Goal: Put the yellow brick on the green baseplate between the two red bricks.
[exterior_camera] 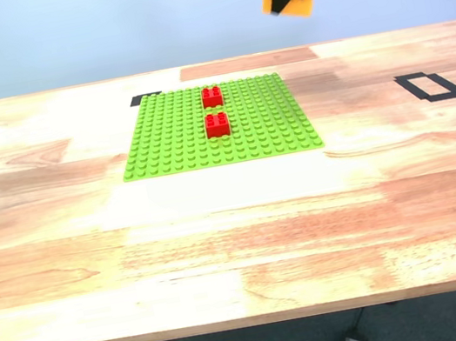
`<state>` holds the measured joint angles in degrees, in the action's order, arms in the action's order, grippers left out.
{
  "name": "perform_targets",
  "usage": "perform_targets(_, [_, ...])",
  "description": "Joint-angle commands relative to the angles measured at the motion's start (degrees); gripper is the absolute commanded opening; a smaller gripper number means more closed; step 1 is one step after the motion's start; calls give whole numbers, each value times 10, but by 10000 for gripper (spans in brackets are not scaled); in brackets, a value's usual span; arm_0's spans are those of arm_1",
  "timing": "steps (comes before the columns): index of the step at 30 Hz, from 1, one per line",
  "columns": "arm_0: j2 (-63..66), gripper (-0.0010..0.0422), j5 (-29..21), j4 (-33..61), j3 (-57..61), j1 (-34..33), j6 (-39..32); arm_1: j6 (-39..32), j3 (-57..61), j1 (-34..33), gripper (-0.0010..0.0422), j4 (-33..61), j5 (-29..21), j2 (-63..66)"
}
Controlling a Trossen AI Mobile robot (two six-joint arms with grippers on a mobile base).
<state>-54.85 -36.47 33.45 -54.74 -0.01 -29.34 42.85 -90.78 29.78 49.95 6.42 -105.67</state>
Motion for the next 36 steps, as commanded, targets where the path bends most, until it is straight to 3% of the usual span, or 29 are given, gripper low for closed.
perform_targets(1, [-2,0,0,1,0,0,0,13,-25,21,18,2,-8,-36])
perform_targets(13, [-1,0,0,0,0,0,0,87,-119,92,18,7,11,-159])
perform_targets(36, [-3,0,0,-4,0,0,0,107,-122,143,18,-19,25,-225])
